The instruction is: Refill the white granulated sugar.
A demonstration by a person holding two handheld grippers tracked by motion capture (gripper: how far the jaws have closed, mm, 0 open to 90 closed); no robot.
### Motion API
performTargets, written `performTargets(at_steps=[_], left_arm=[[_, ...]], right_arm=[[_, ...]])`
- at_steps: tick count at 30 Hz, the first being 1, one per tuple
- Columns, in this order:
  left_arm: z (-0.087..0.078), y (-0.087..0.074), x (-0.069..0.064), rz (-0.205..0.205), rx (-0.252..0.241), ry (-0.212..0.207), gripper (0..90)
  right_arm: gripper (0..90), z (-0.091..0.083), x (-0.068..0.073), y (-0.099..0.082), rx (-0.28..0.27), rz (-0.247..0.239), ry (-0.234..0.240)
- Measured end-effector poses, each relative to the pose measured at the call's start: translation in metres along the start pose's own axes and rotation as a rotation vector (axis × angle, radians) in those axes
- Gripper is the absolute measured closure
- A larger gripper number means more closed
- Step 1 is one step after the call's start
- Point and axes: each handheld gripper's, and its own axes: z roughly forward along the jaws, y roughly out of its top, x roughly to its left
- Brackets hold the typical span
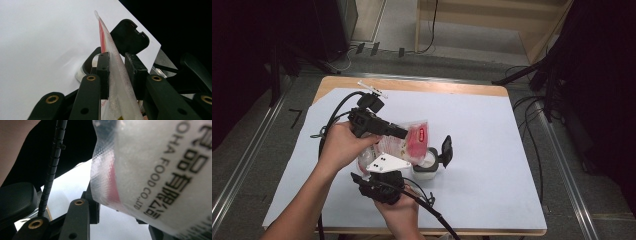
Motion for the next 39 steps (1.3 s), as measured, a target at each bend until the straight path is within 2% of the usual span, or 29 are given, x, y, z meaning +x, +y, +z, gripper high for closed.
performTargets(at_steps=[39], left_arm=[[0.0011,0.0017,-0.0009,-0.008,-0.014,-0.001,75.0]], right_arm=[[64.0,0.0014,-0.0013,0.0003,-0.01,0.006,-0.011]])
